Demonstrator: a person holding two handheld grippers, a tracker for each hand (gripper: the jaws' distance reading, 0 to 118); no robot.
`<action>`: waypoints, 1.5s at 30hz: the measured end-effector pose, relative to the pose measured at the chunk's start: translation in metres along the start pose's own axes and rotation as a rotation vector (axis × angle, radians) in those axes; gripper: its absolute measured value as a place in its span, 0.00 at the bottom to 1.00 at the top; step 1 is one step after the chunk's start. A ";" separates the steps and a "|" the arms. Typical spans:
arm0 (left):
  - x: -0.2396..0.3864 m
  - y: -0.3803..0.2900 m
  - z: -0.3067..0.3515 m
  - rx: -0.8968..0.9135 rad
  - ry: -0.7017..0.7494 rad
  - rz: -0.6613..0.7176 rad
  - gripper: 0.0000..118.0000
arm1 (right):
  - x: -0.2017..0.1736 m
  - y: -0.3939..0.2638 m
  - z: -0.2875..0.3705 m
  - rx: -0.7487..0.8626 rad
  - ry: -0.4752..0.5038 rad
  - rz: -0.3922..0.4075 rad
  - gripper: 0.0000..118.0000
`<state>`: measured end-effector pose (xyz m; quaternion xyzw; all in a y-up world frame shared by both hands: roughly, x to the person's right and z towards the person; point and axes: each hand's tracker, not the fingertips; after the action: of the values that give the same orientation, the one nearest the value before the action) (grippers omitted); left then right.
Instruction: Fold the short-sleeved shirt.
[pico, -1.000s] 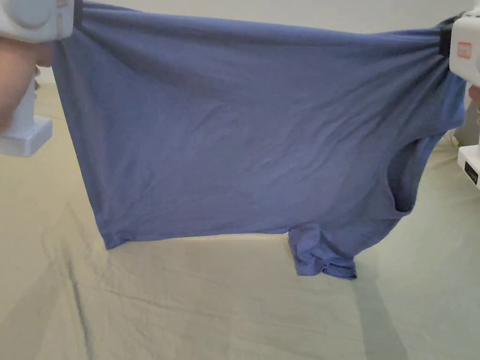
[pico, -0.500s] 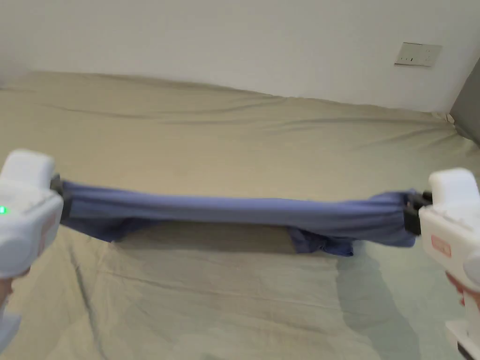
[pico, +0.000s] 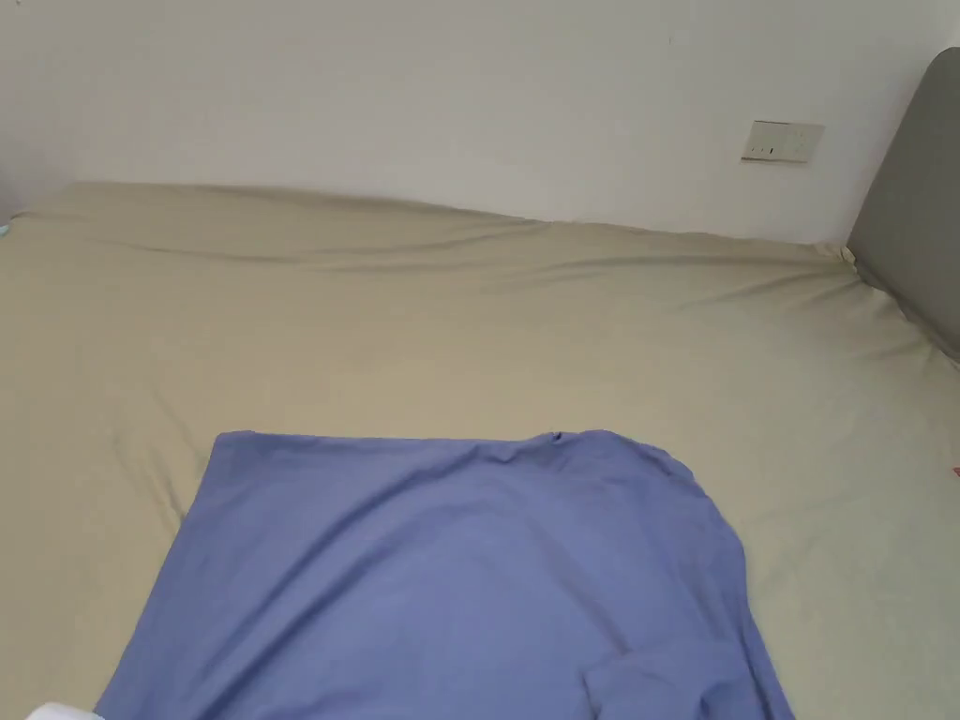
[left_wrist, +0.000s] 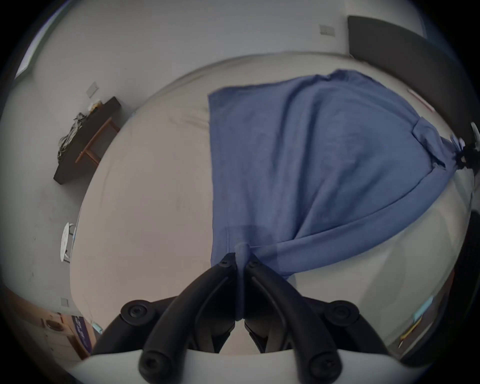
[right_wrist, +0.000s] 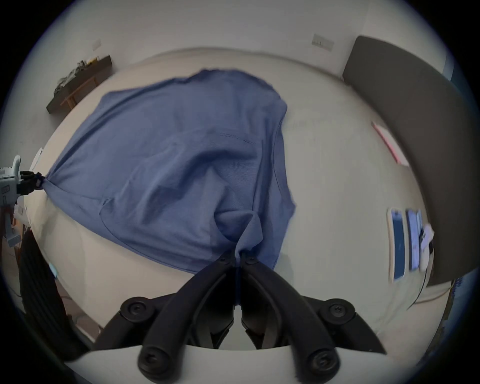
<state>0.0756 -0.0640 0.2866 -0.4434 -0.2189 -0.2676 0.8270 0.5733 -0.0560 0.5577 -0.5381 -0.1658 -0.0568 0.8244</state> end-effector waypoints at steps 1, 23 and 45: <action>0.001 -0.007 0.002 -0.008 -0.012 -0.019 0.01 | 0.000 -0.010 -0.001 -0.024 0.017 -0.010 0.05; 0.015 -0.042 0.002 -0.129 -0.050 -0.110 0.10 | -0.020 -0.048 0.000 -0.188 -0.020 -0.070 0.23; 0.040 0.105 0.245 0.972 0.136 0.219 0.81 | -0.120 0.101 0.251 0.977 -0.217 0.050 0.72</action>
<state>0.1422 0.1830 0.3705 -0.0090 -0.2162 -0.0745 0.9735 0.4345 0.2031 0.5213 -0.0959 -0.2449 0.1037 0.9592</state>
